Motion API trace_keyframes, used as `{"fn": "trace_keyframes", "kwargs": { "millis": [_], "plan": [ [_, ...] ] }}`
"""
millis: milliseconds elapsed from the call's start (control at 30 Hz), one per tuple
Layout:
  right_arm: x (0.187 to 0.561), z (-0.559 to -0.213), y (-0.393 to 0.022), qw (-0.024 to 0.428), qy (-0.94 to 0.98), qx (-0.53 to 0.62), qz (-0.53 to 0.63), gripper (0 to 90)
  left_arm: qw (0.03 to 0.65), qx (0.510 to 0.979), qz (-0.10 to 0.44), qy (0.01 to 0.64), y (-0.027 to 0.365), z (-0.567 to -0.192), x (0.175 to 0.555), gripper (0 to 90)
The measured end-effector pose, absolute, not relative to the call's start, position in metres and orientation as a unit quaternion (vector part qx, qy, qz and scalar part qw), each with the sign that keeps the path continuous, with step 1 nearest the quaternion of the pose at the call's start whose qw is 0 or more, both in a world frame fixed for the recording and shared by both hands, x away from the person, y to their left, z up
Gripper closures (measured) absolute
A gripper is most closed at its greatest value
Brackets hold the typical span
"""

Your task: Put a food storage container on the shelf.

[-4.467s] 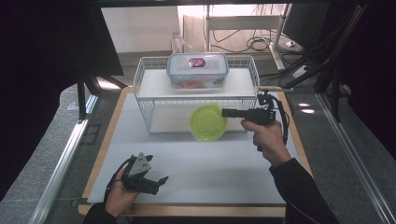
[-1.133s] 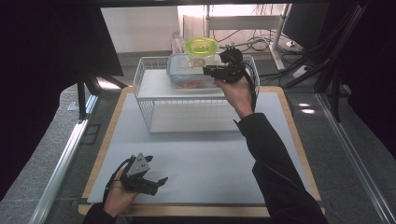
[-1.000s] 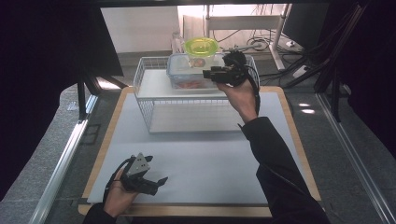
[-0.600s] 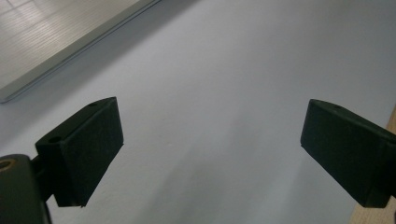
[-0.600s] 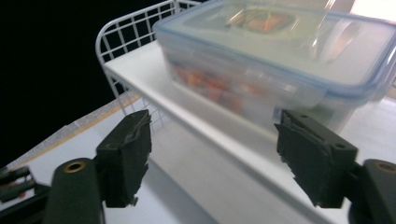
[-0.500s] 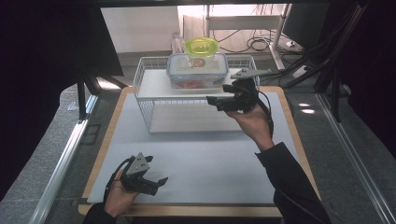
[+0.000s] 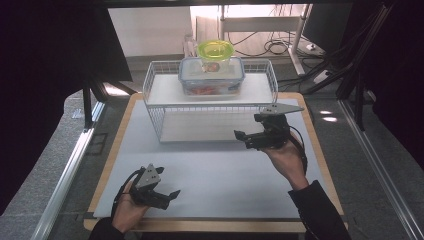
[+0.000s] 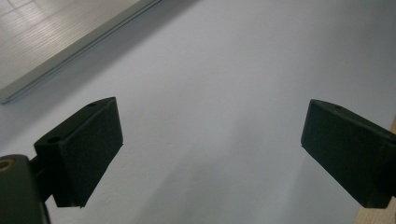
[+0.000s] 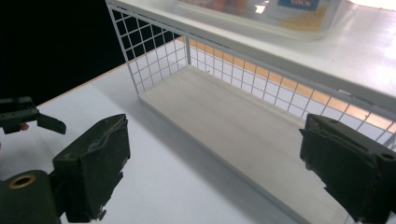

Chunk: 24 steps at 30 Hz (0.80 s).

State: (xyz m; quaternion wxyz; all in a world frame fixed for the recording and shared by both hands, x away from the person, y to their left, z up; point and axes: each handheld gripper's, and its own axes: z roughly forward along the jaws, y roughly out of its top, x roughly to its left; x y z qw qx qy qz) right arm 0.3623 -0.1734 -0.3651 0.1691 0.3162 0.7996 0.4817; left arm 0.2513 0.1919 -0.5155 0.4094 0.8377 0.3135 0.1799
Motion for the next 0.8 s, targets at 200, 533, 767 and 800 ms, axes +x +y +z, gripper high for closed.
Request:
{"fn": "trace_keyframes", "kwargs": {
  "millis": [200,533,767,800],
  "plan": [
    [0.355,-0.374,-0.183,0.173,0.800,0.317,0.480,6.4,0.409,0.837,0.183,0.313,0.191,-0.516,0.251,5.3],
    [0.342,-0.395,-0.192,0.186,0.805,0.314,0.468,4.6,0.408,0.838,0.183,0.313,0.191,-0.516,0.251,5.3],
    [0.334,-0.404,-0.201,0.189,0.803,0.319,0.467,4.4,0.407,0.839,0.184,0.312,0.191,-0.516,0.251,5.3],
    [0.332,-0.405,-0.202,0.189,0.803,0.320,0.465,4.4,0.406,0.839,0.184,0.312,0.191,-0.516,0.251,5.3]
  ]
}}
